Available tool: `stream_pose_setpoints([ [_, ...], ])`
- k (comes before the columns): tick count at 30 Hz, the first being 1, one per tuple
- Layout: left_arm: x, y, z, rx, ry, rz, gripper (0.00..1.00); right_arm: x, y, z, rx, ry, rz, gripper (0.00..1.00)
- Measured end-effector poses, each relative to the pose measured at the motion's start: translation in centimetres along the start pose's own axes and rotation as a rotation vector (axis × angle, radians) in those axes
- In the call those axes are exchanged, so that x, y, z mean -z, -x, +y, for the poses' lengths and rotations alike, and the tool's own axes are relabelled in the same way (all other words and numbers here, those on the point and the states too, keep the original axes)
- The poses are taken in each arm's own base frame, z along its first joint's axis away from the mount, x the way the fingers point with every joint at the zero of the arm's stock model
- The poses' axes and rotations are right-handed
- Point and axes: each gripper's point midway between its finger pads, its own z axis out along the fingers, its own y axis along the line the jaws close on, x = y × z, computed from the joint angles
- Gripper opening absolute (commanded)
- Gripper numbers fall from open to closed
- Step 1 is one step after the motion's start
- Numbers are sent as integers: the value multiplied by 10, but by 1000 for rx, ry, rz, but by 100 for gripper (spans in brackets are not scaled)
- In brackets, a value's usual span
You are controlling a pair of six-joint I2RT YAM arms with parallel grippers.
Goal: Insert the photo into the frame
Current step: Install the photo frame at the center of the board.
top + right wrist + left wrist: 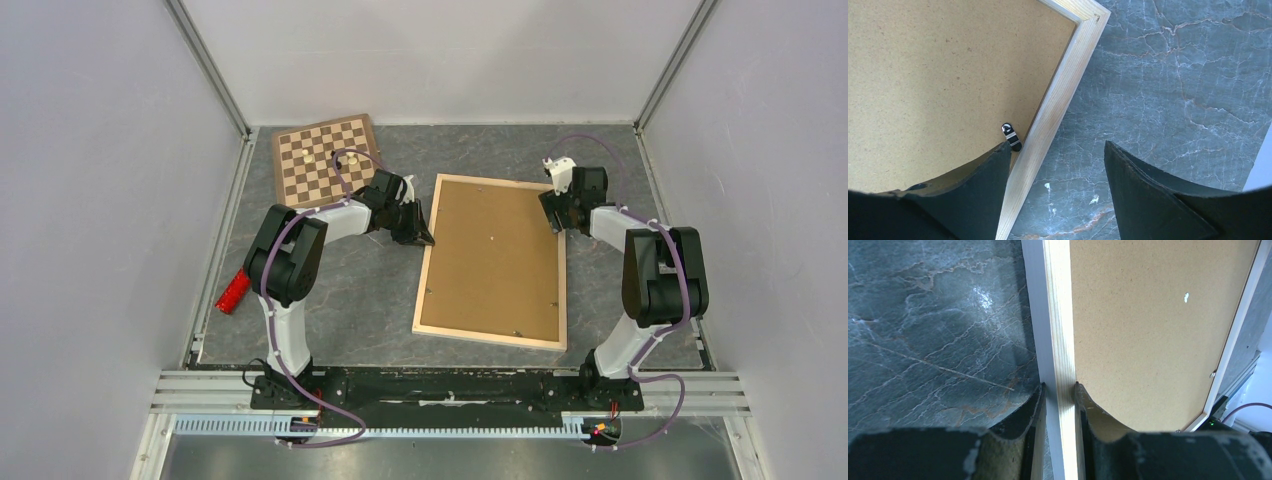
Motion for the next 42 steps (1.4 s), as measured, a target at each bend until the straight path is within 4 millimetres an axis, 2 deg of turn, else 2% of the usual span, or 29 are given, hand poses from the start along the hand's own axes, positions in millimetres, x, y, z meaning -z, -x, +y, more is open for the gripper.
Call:
stream_pose_setpoints([
  [27,0,0,0,1,1,1,2,-4,3,-6,-3,-22,6,71],
  [42,0,0,0,1,1,1,2,-2,8,-2,-19,8,-16,71],
])
